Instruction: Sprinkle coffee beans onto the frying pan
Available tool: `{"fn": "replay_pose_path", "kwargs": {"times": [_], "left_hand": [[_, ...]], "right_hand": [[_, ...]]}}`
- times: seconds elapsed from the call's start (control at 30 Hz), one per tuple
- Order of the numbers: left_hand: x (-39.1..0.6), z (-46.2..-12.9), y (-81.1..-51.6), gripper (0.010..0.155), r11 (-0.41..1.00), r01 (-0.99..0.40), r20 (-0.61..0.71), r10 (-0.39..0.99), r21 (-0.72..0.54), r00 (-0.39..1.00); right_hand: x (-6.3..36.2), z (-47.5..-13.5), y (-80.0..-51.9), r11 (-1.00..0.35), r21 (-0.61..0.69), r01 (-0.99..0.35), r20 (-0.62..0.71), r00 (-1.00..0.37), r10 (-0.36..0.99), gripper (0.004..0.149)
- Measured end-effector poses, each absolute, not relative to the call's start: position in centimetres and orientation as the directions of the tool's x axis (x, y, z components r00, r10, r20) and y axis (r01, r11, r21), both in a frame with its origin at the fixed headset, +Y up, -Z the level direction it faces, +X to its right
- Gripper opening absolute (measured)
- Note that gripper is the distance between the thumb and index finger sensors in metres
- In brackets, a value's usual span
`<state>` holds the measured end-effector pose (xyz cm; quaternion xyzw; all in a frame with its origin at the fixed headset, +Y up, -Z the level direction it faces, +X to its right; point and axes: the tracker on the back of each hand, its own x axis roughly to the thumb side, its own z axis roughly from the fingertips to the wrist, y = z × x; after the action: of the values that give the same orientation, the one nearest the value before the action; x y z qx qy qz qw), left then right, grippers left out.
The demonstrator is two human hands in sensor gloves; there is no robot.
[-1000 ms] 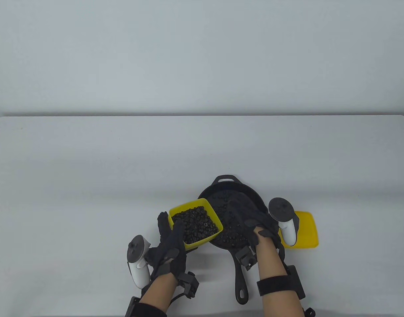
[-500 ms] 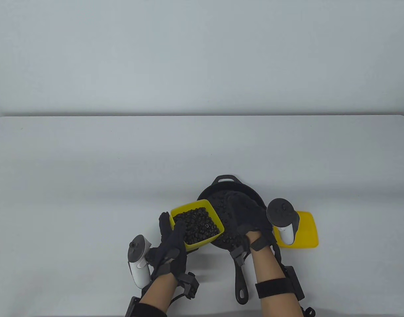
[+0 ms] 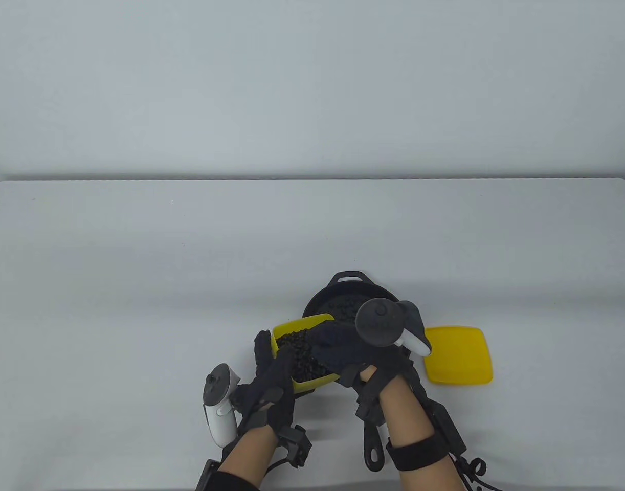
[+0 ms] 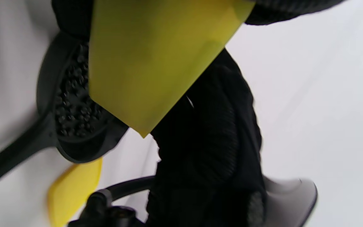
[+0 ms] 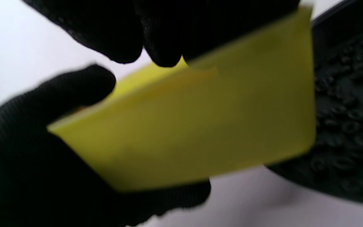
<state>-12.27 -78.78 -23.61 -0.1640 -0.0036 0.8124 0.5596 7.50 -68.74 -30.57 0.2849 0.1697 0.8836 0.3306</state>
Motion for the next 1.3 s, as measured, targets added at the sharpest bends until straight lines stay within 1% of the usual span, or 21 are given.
{"fn": "replay_pose_path", "kwargs": {"times": [0.07, 0.13, 0.27, 0.3, 0.37, 0.5, 0.53, 0.6, 0.7, 0.83, 0.97, 1.03, 1.1, 1.27, 1.3], "left_hand": [[-11.9, -23.4, -78.5, 0.081, -0.338, -0.915, -0.25, 0.926, -0.219, -0.282], [-11.8, -23.4, -78.4, 0.082, -0.34, -0.913, -0.252, 0.926, -0.224, -0.282], [-11.8, -23.6, -78.1, 0.081, -0.294, -0.924, -0.245, 0.941, -0.246, -0.234], [-12.0, -23.6, -77.9, 0.081, -0.27, -0.928, -0.242, 0.947, -0.257, -0.209], [-12.1, -23.8, -77.6, 0.081, -0.258, -0.932, -0.224, 0.953, -0.254, -0.203], [-12.1, -23.8, -77.9, 0.081, -0.3, -0.92, -0.244, 0.94, -0.253, -0.239], [-12.0, -23.8, -78.0, 0.081, -0.297, -0.92, -0.245, 0.941, -0.255, -0.236], [-12.0, -23.8, -78.3, 0.081, -0.299, -0.921, -0.252, 0.938, -0.248, -0.237], [-12.0, -23.8, -78.7, 0.081, -0.325, -0.914, -0.269, 0.928, -0.244, -0.258], [-12.0, -23.8, -78.9, 0.081, -0.332, -0.909, -0.276, 0.925, -0.251, -0.261], [-12.2, -23.8, -79.4, 0.081, -0.369, -0.9, -0.308, 0.906, -0.232, -0.292], [-12.2, -23.8, -79.5, 0.081, -0.386, -0.895, -0.318, 0.897, -0.223, -0.308], [-12.2, -23.8, -79.6, 0.081, -0.402, -0.889, -0.323, 0.89, -0.221, -0.322], [-12.1, -23.7, -79.4, 0.082, -0.414, -0.884, -0.331, 0.883, -0.219, -0.332], [-12.0, -23.7, -79.3, 0.082, -0.416, -0.883, -0.334, 0.882, -0.217, -0.333]], "right_hand": [[6.6, -30.4, -68.8, -0.74, 0.52, -0.426, 0.365, -0.672, 0.644, 0.074], [6.1, -30.3, -69.2, -0.726, 0.567, -0.389, 0.348, -0.686, 0.639, 0.08], [5.3, -30.2, -70.3, -0.704, 0.601, -0.378, 0.334, -0.682, 0.651, 0.077], [5.0, -30.3, -70.5, -0.679, 0.618, -0.395, 0.329, -0.655, 0.68, 0.076], [4.5, -30.3, -70.4, -0.677, 0.609, -0.414, 0.339, -0.635, 0.694, 0.071], [3.9, -30.2, -70.3, -0.687, 0.589, -0.424, 0.351, -0.632, 0.691, 0.054], [4.0, -30.1, -70.5, -0.687, 0.578, -0.44, 0.341, -0.635, 0.693, 0.048], [4.2, -30.2, -70.7, -0.671, 0.567, -0.477, 0.32, -0.624, 0.713, 0.043], [4.8, -30.3, -70.9, -0.659, 0.502, -0.56, 0.276, -0.618, 0.736, 0.036], [5.3, -30.4, -71.0, -0.653, 0.442, -0.615, 0.243, -0.619, 0.747, 0.035], [5.9, -30.5, -71.1, -0.627, 0.396, -0.671, 0.251, -0.577, 0.777, 0.034], [6.3, -30.5, -70.9, -0.615, 0.34, -0.712, 0.214, -0.578, 0.788, 0.035], [6.8, -30.5, -70.7, -0.623, 0.292, -0.726, 0.214, -0.585, 0.782, 0.034], [7.9, -30.7, -70.5, -0.568, 0.236, -0.789, 0.206, -0.531, 0.822, 0.035], [8.3, -30.7, -70.4, -0.555, 0.205, -0.806, 0.203, -0.52, 0.83, 0.035]]}}
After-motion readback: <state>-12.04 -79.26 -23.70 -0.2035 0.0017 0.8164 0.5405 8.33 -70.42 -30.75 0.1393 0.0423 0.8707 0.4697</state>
